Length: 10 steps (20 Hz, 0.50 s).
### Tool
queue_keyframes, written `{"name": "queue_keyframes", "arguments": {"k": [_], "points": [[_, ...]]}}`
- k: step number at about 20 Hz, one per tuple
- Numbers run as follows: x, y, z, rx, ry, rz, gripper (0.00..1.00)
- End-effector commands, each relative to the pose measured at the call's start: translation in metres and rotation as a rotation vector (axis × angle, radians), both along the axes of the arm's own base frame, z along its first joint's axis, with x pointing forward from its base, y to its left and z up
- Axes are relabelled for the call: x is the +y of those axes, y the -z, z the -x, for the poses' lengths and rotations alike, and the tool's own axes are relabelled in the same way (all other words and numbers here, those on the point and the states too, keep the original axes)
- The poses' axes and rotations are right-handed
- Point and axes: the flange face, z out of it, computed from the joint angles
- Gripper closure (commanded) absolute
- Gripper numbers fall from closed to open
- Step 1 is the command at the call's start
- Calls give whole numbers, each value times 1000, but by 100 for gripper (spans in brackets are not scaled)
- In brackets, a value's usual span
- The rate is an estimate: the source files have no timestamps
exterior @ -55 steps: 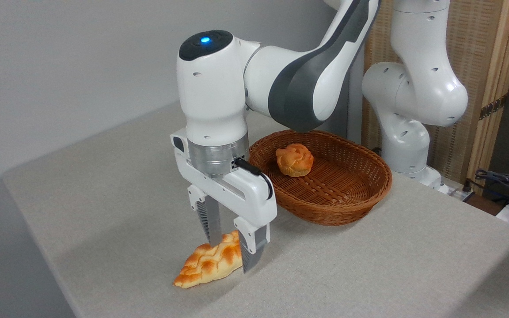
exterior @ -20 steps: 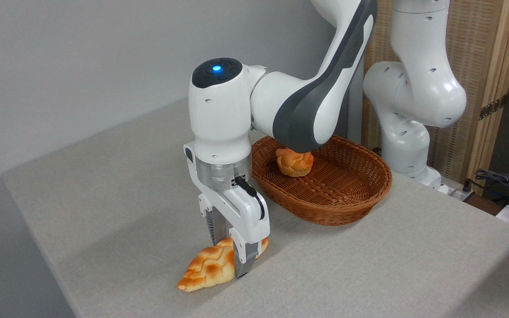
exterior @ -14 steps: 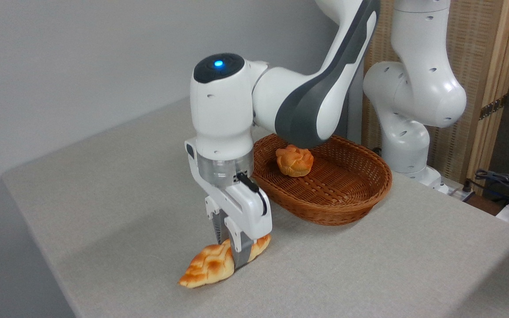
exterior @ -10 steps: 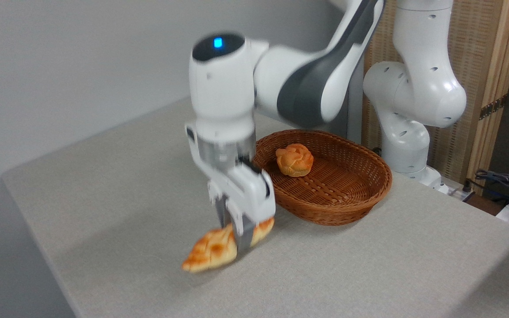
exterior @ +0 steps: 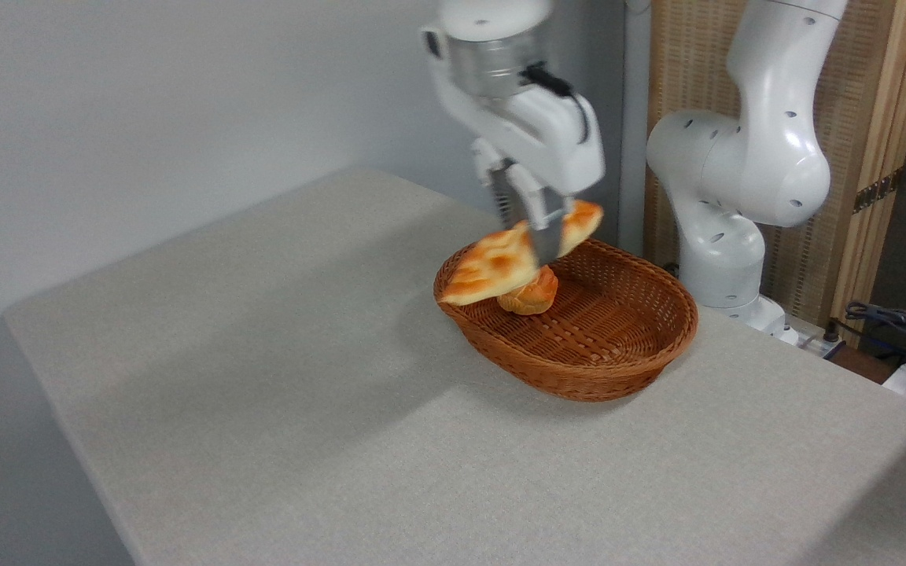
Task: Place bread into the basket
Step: 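Lift the braided loaf and carry it over the wicker basket, then lower the loaf into the basket beside the round roll and release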
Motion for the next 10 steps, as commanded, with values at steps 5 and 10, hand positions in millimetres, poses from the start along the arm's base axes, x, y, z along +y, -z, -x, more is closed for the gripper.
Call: {"name": "queue_keyframes", "arguments": {"k": [5, 10], "points": [[-26, 97, 47, 120, 200, -48, 34], [-30, 121, 44, 112, 236, -100, 0]]}}
